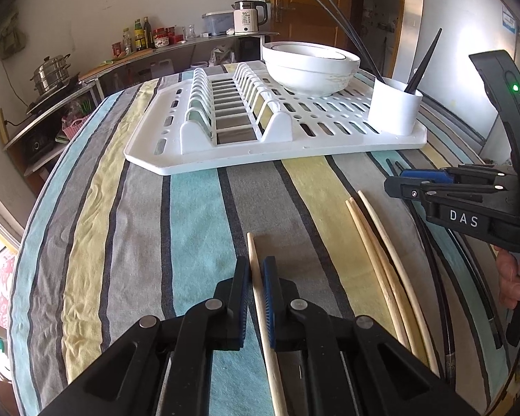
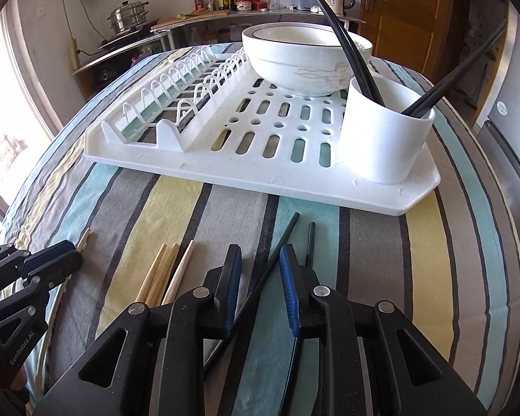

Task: Organize utensils
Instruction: 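Close the left tool on a light wooden chopstick while the right tool grasps a black one, then raise the wooden chopstick upright with the left tool while the right tool raises its black chopstick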

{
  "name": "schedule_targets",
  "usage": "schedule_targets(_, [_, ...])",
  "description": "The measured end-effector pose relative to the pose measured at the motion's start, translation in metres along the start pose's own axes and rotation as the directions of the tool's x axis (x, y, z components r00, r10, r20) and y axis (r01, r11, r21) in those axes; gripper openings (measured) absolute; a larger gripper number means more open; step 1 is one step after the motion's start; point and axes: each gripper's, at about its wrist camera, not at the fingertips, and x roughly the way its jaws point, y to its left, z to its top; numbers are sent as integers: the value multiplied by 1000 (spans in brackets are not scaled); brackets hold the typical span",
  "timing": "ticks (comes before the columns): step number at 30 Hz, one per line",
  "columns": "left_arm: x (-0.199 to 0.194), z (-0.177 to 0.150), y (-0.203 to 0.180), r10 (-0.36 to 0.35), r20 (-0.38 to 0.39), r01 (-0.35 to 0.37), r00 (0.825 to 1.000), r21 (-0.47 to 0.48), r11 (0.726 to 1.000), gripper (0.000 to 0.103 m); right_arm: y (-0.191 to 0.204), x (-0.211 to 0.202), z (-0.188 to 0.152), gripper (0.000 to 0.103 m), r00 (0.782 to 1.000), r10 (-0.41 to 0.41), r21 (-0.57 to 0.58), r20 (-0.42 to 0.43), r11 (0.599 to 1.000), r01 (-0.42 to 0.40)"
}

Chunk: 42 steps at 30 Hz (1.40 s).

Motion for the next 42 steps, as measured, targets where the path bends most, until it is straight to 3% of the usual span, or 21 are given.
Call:
schedule_targets(2, [1,1,0,0,1,0,1000,4,1000,8,1,1,2,11,1000,2,-4,-2,1000,-2])
schedule_targets(4, [1,1,0,0,3,0,1000,8,1000,8,1,2,2,9,1000,3,-5,-4,1000,-3])
schedule_targets(9, [2,3,2,-19,0,19,1000,-7,1000,5,-1,0,4,6,999,49,13,7,999,-49])
schedule_targets(18, [-18,13,5,-72,48,73,996,-33,997,5,-7,-41,6,6,986,100,29,131,994,-105])
schedule_targets(32, [-97,44,9,-115,231,128,966,-43,991,5,-20,-131,8,5,930,130,36,343,988,-151])
schedule_targets(42, [-140,45,3,-123,310,138,943,-28,990,5,-23,-177,-5,5,890,130,34,437,986,-161])
